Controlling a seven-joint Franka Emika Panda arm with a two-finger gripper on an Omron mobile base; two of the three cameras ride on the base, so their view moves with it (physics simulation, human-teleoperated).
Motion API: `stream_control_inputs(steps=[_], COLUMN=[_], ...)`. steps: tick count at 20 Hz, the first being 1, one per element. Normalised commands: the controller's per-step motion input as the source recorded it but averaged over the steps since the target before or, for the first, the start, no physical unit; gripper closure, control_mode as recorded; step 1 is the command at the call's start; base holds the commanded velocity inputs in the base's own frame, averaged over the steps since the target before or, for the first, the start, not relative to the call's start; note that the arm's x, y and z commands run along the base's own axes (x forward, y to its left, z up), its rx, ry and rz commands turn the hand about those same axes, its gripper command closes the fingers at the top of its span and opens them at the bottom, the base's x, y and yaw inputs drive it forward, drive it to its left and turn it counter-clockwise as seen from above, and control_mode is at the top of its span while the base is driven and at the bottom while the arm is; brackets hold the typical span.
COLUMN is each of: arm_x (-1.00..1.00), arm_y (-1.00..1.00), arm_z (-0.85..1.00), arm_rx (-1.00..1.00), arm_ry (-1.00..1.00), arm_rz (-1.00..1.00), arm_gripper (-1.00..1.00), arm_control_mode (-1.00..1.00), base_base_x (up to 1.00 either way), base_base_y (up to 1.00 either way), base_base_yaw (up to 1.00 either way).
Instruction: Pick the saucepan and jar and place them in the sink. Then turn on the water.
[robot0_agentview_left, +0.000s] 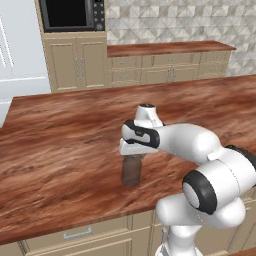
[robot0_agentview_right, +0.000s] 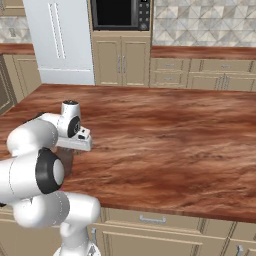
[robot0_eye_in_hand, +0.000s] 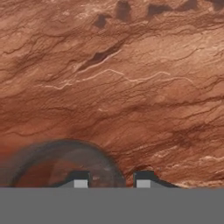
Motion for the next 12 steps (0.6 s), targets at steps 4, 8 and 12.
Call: stream_control_inputs(steps=[4,8,12], arm_x=[-0.14,-0.66,-0.62], arm_y=[0.0,0.0,0.0], arm_z=[0.03,0.59,0.86], arm_rx=[0.0,0.0,0.0], arm_ry=[0.0,-0.2,-0.25], arm_rz=[0.0,0.0,0.0], arm_gripper=[1.0,1.0,1.0], arm_control_mode=[-1.0,-1.0,-1.0], base_base_x=[0.0,0.0,0.0], base_base_y=[0.0,0.0,0.0], base_base_yaw=[0.0,0.0,0.0])
